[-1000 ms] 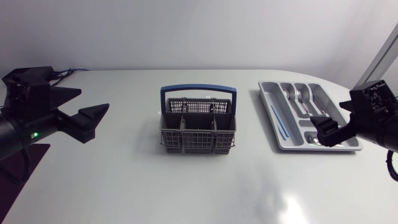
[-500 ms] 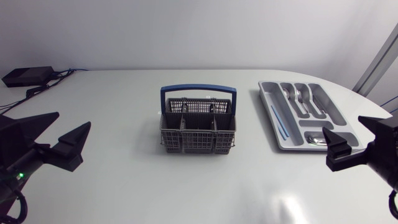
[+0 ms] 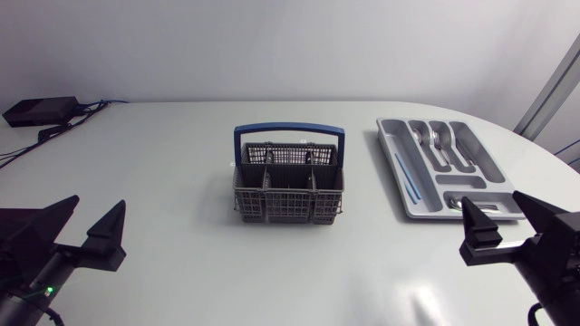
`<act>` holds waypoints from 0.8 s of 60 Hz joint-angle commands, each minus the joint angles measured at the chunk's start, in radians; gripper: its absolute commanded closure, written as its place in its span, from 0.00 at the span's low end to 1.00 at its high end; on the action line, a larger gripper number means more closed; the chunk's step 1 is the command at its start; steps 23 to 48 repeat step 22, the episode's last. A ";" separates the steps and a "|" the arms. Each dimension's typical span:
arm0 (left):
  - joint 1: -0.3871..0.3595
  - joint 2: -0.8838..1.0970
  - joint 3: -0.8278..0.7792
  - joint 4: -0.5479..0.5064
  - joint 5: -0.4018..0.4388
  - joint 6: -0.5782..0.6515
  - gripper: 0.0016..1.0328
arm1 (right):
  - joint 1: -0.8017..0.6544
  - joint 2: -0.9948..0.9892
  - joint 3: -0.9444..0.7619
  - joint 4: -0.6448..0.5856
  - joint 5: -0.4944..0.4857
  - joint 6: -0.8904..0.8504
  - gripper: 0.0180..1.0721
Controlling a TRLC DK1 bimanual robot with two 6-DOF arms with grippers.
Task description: Unload the cutlery basket into the drawer organizer.
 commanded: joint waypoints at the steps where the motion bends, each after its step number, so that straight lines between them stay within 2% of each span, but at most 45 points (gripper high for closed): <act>1: 0.007 -0.048 -0.055 0.019 -0.021 -0.046 0.04 | 0.016 -0.044 -0.051 0.028 0.017 0.073 0.04; 8: 0.007 -0.088 -0.089 0.025 -0.040 -0.064 0.04 | 0.035 -0.105 -0.101 0.054 0.034 0.126 0.04; 48: 0.007 -0.088 -0.089 0.025 -0.040 -0.064 0.04 | 0.035 -0.105 -0.101 0.054 0.034 0.126 0.04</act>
